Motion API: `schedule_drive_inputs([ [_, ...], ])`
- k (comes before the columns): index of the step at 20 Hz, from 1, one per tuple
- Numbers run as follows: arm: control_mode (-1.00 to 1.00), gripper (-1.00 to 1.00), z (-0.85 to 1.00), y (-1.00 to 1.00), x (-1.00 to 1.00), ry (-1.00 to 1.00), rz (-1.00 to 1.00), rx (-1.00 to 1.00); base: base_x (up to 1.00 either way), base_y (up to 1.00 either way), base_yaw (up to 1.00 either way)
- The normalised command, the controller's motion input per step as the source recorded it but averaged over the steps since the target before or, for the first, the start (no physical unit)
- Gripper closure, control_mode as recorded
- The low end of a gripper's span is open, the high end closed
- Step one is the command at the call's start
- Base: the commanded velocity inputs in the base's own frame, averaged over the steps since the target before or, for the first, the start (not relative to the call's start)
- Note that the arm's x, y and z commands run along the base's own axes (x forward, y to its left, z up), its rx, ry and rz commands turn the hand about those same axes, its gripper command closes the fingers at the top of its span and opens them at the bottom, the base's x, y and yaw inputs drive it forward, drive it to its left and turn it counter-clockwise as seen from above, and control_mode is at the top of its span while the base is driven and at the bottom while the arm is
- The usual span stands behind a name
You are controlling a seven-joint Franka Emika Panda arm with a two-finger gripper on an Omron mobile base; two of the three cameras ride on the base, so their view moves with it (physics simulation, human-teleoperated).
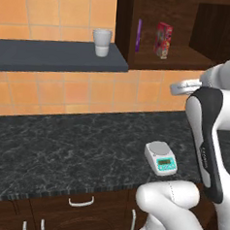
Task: Pick the cereal and place it on the digital scale for weighing, and close the cabinet.
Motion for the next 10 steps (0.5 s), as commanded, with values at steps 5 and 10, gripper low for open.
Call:
schedule_drive_inputs([
  [5,-1.00,-1.00,0.66,-0.38,-0.01,-0.30,0.00,0.00,0.00,0.00,0.00],
  [10,-1.00,-1.00,0.72,-0.27,0.03,-0.13,0.00,0.00,0.00,0.00,0.00],
])
